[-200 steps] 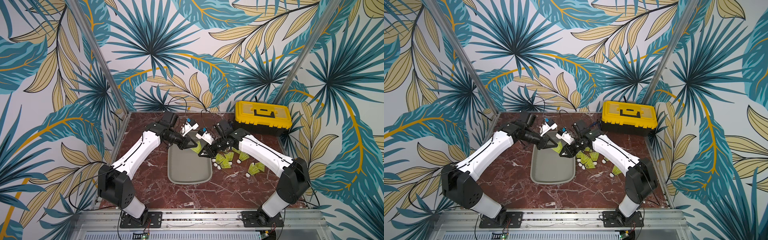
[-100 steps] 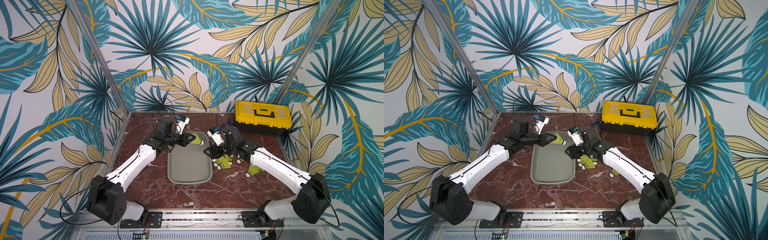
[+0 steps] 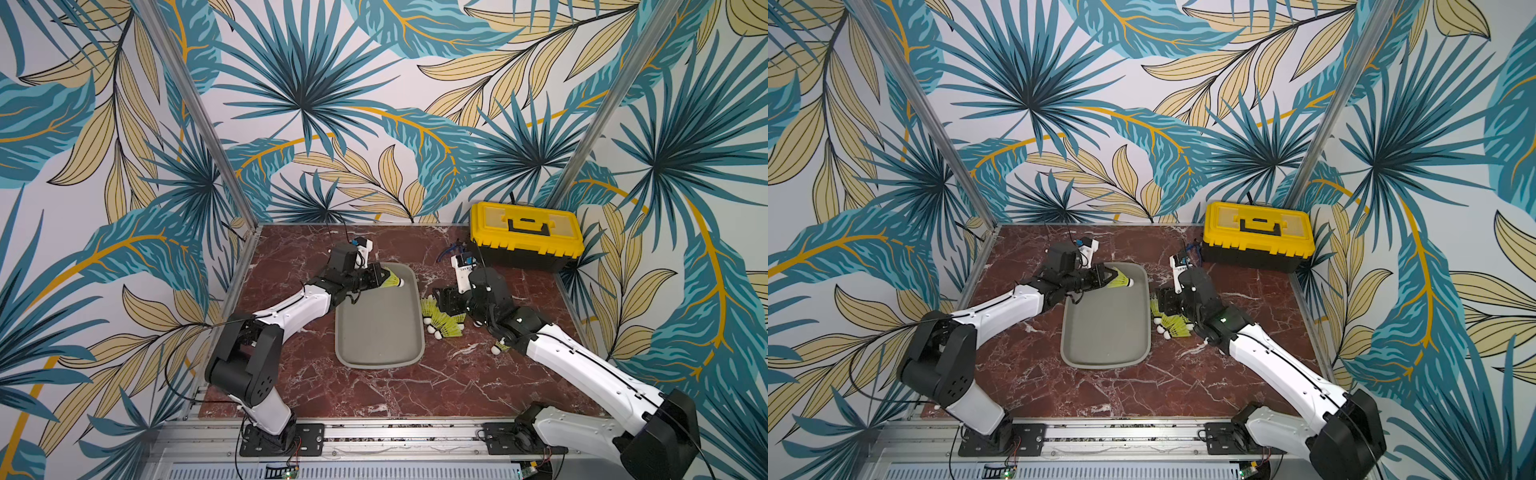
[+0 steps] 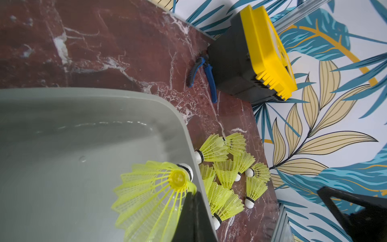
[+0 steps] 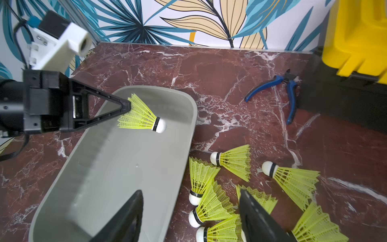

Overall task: Put the shuttlecocks into the storage box
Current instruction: Place the shuttlecock in the storage box.

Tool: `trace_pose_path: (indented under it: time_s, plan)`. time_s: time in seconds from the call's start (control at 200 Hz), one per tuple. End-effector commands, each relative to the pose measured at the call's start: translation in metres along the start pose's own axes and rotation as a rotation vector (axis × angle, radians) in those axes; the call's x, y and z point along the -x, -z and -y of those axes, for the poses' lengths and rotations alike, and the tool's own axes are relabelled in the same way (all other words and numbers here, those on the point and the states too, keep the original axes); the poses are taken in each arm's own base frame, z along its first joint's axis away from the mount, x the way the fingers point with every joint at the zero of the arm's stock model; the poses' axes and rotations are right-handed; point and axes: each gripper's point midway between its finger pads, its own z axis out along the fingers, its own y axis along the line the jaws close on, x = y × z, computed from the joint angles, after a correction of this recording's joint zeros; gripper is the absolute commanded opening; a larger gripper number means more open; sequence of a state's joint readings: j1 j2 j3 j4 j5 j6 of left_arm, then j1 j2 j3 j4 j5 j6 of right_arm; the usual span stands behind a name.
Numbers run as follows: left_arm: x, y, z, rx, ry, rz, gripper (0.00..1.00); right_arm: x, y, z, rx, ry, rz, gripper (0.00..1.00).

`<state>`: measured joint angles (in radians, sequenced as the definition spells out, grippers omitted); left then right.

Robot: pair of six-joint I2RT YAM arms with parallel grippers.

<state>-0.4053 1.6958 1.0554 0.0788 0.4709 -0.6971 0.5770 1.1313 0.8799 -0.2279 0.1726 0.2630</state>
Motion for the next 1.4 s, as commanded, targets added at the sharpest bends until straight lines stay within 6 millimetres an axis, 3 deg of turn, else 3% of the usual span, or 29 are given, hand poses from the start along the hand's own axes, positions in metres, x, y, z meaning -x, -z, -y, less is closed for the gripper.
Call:
trace_pose_path:
  time_s: [0.0, 0.23, 0.561, 1.392]
  plan:
    - [0.012, -0.011, 0.006, -0.034, 0.009, 0.035, 0.00, -0.002, 0.004, 0.009, -0.039, -0.026, 0.029, 0.72]
    - [0.009, -0.034, -0.013, -0.010, 0.024, 0.006, 0.00, -0.014, 0.013, 0.015, -0.051, -0.030, 0.004, 0.72]
    - [0.013, -0.056, -0.023, -0.015, 0.005, -0.002, 0.00, -0.025, 0.020, 0.022, -0.066, -0.040, -0.001, 0.73]
    - [0.022, -0.071, -0.054, 0.036, 0.032, 0.000, 0.03, -0.047, 0.011, 0.020, -0.049, -0.047, -0.072, 0.73]
